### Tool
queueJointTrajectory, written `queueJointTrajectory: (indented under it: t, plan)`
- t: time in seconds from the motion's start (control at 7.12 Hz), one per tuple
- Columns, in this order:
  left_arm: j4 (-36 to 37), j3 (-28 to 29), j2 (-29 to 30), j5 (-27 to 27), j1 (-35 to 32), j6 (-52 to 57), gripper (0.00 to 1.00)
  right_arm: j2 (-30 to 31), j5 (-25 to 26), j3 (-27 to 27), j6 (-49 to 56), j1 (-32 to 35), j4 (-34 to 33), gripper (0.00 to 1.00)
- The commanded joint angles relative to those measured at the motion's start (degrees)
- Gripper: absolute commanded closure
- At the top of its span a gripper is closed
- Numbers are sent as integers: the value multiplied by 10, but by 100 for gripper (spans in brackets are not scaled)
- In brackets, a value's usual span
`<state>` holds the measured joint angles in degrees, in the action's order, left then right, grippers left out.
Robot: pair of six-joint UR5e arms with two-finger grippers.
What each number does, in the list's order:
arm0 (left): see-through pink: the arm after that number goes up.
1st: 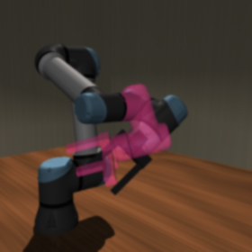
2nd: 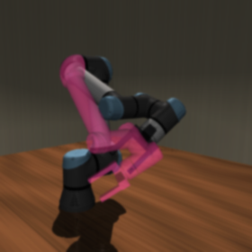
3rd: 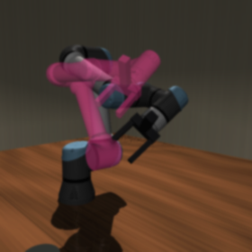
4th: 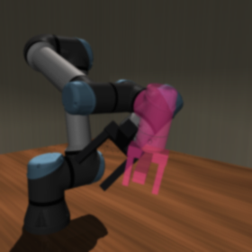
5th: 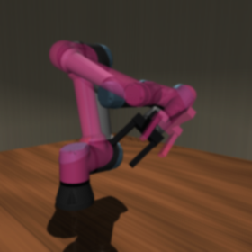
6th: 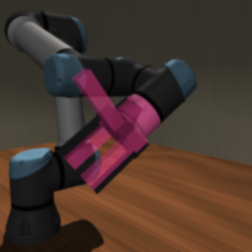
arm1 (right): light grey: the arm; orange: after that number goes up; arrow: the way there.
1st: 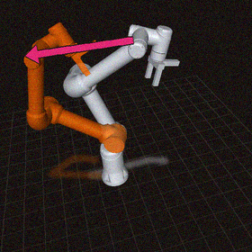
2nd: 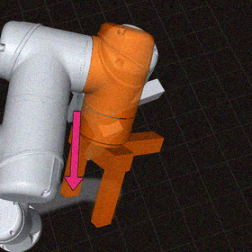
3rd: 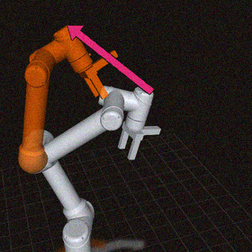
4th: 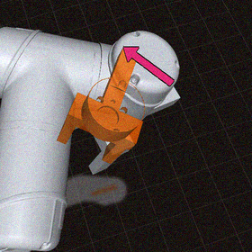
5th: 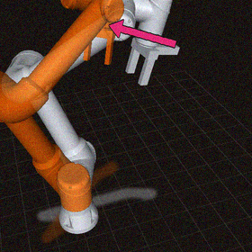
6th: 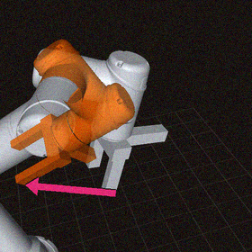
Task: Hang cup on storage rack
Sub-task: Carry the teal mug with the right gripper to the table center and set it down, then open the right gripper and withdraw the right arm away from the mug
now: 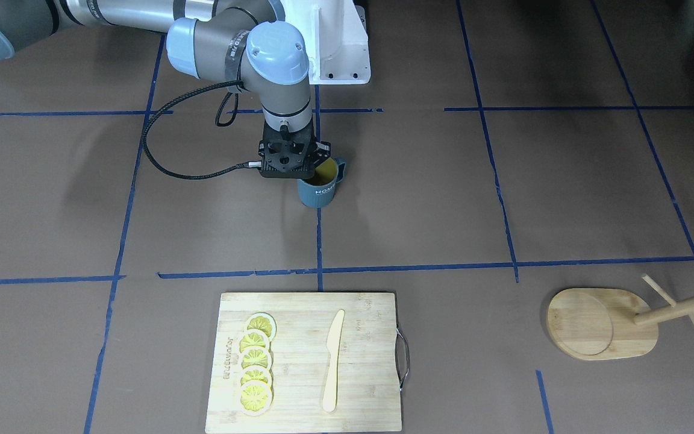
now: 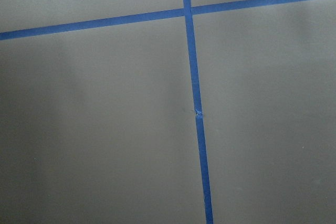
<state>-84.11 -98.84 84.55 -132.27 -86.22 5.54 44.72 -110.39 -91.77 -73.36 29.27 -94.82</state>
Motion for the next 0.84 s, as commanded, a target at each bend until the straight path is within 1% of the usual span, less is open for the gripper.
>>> queueJointTrajectory:
  t: [0.0, 0.14, 0.28, 0.56, 0.7]
  plan:
    - [0, 0, 0, 0, 0, 0, 0, -12, 0, -3, -3, 2, 1, 0]
    - [-2, 0, 0, 2, 0, 0, 0, -15, -7, -20, 4, 17, -4, 0]
    - [-3, -5, -1, 2, 0, 0, 0, -10, -37, -40, 23, 52, -9, 0]
    - [-4, -7, 3, 4, 2, -6, 0, 5, -90, -39, 141, 138, -40, 0]
    - [-5, -8, 5, 1, 2, -6, 0, 35, -114, -39, 219, 188, -41, 0]
